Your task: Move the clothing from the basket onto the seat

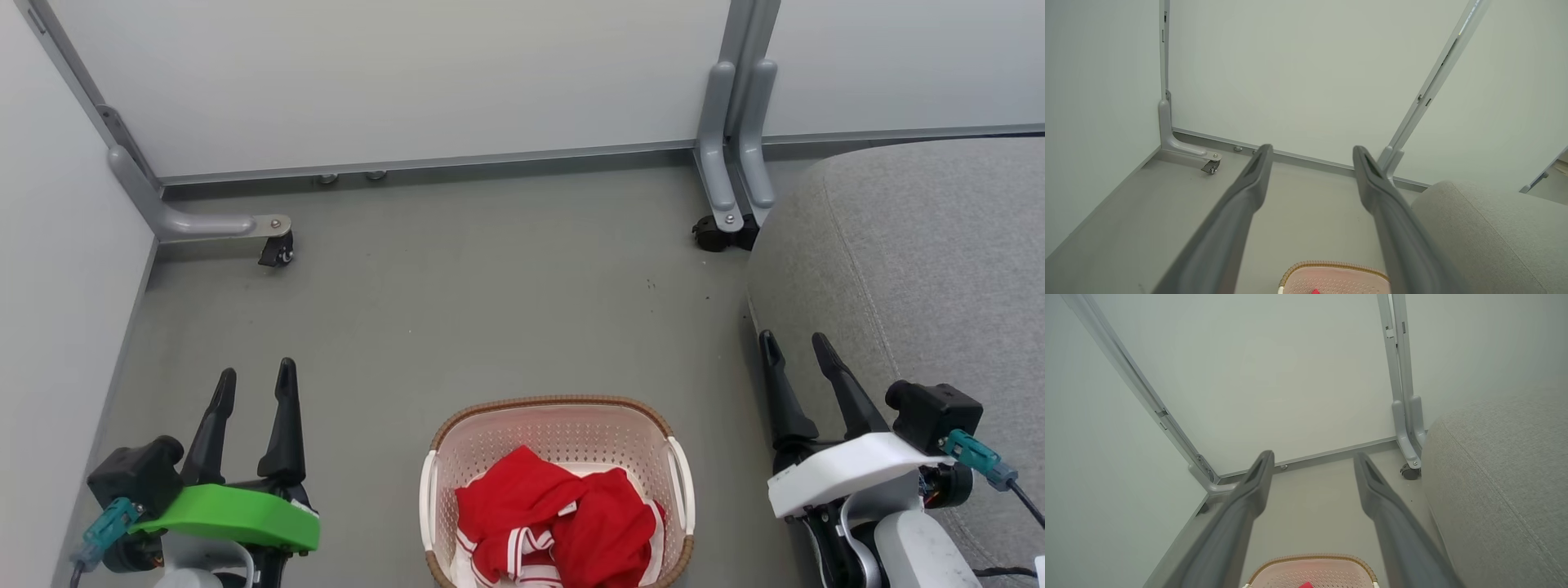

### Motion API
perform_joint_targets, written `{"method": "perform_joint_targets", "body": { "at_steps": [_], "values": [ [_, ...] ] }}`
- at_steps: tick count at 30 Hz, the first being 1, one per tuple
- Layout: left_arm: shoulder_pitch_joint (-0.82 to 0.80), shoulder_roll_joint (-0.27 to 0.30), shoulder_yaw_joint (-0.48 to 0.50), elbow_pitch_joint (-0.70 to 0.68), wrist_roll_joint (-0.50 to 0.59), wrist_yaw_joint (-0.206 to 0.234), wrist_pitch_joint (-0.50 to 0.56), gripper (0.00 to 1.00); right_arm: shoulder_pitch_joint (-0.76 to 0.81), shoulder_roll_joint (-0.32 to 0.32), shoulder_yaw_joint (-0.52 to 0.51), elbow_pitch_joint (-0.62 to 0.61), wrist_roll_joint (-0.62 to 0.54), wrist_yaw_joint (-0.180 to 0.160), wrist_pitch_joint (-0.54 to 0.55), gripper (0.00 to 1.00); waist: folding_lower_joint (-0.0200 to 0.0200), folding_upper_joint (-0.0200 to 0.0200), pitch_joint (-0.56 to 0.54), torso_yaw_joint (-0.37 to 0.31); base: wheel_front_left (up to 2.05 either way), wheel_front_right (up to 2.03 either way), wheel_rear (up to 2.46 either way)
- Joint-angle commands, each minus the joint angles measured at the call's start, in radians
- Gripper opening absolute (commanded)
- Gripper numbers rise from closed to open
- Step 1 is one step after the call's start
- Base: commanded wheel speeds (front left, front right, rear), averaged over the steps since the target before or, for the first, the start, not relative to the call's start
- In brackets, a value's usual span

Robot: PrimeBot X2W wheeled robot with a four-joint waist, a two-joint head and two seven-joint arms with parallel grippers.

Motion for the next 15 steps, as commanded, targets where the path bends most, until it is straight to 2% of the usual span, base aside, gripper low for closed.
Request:
{"method": "perform_joint_targets", "body": {
  "at_steps": [1, 15],
  "values": [
    [0.006, 0.009, -0.003, 0.000, 0.024, -0.004, -0.009, 1.00, -0.002, -0.001, 0.002, -0.001, -0.028, 0.000, -0.010, 1.00, -0.0001, 0.0000, 0.000, 0.001, 0.00, 0.00, 0.00],
    [0.013, 0.011, -0.008, 0.035, 0.140, -0.003, -0.041, 1.00, 0.004, 0.008, 0.008, 0.022, -0.157, 0.000, -0.040, 1.00, -0.0001, 0.0000, -0.001, 0.006, 0.00, 0.00, 0.00]
  ]
}}
